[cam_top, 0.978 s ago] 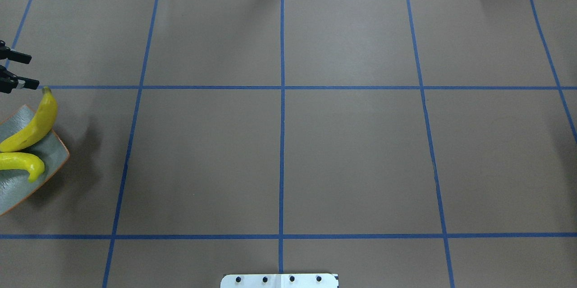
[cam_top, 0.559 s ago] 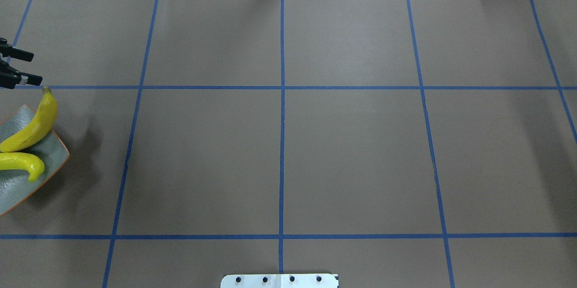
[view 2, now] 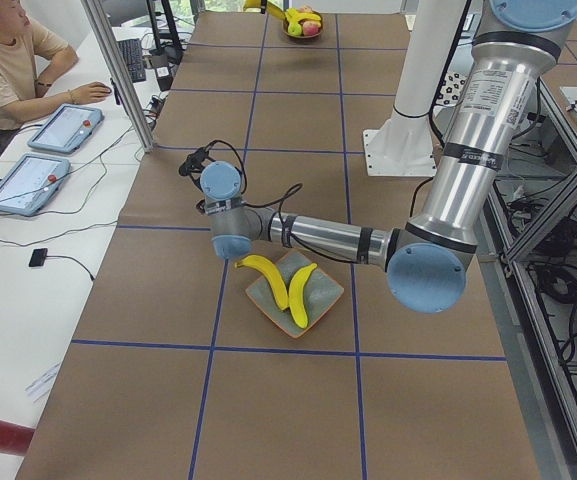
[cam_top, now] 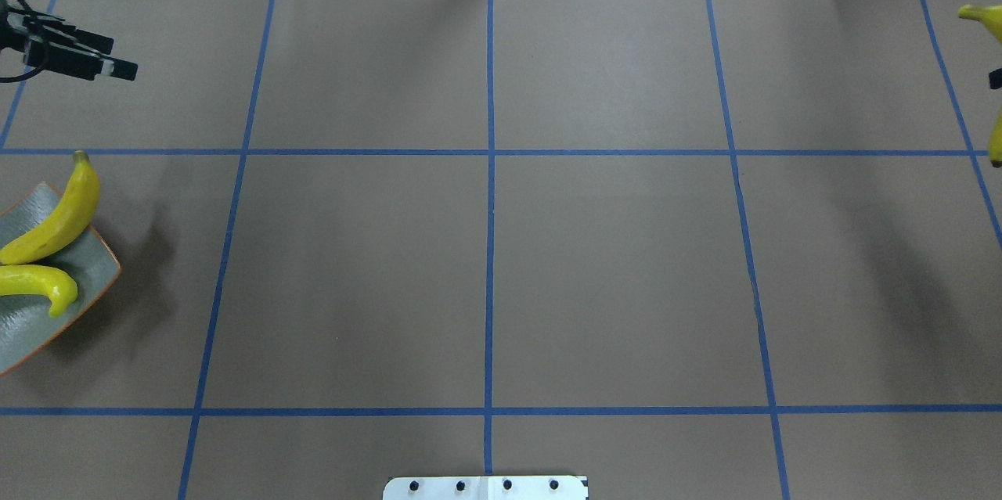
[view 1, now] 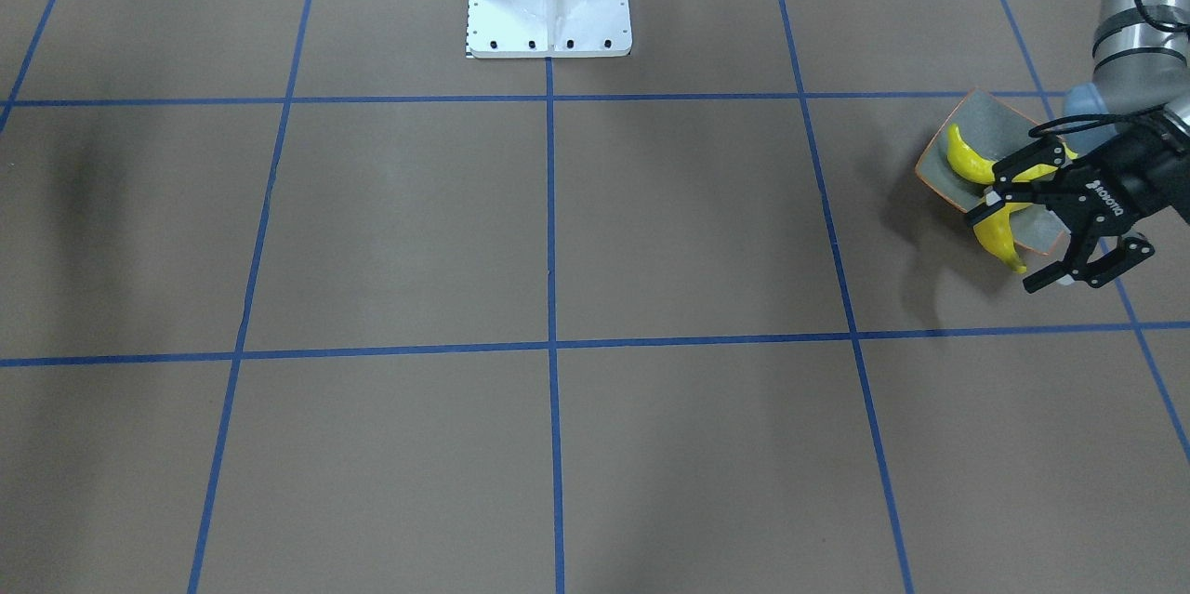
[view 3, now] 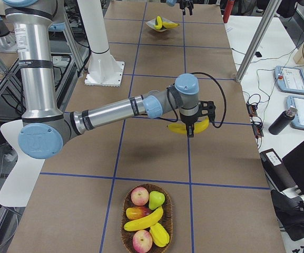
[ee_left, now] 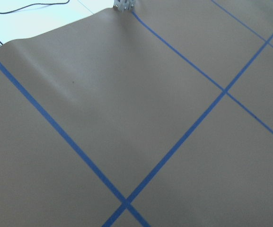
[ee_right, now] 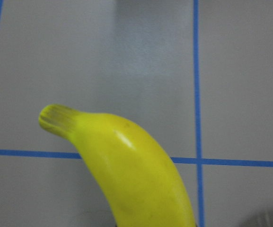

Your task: Transfer all bananas from basket to plate

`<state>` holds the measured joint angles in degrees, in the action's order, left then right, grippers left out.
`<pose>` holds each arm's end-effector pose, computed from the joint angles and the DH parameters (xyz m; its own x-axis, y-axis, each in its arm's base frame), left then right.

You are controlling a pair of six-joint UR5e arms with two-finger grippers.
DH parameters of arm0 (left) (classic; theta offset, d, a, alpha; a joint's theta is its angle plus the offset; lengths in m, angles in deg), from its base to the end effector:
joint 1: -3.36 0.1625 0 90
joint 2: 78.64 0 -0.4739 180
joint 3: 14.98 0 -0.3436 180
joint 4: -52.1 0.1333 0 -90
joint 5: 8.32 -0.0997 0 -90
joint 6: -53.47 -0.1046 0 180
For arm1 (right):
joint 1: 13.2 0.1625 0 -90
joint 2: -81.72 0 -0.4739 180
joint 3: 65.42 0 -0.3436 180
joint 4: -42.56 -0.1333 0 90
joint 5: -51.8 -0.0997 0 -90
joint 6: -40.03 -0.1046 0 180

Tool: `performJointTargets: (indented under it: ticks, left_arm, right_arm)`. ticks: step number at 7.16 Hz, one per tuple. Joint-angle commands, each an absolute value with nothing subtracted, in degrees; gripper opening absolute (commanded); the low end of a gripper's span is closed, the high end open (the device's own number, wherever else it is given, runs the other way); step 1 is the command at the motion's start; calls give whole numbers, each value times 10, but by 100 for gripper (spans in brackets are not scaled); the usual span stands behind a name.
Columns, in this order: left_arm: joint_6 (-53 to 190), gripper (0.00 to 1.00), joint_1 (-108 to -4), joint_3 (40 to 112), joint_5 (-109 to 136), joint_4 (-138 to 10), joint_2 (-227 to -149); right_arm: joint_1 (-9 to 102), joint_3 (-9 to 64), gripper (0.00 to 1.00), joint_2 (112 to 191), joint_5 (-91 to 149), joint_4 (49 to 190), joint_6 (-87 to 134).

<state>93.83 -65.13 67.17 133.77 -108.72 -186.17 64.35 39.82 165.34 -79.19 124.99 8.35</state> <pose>0.1586 -0.5408 0.4689 0.2574 0.6239 -0.7379 0.1393 0.7317 0.6672 -0.0441 -0.4999 0.5272 0.6674 0.0434 0.7434 -0.1907 0.9750 0.1143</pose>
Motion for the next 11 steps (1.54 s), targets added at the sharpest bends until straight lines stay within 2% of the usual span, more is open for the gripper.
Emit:
performJointTargets:
  ticks: [1,3,6,11]
  left_arm:
    - [1106,100,-591,703,1263,-1080,-1904]
    - [1302,100,-548,727,1263,-1083,-1950]
    - [1385,100,-466,762,1201,-1090,-1983]
    - [1386,100,-402,795,1198,-1091,-1997]
  right_arm:
    - [562,423,0,1583,-763,1250,-96]
    - [493,423,0,1493,-727,1233,-274]
    - [388,415,0,1450,-622,1081,-500]
    - [269,414,0,1376,-518,1072,-522]
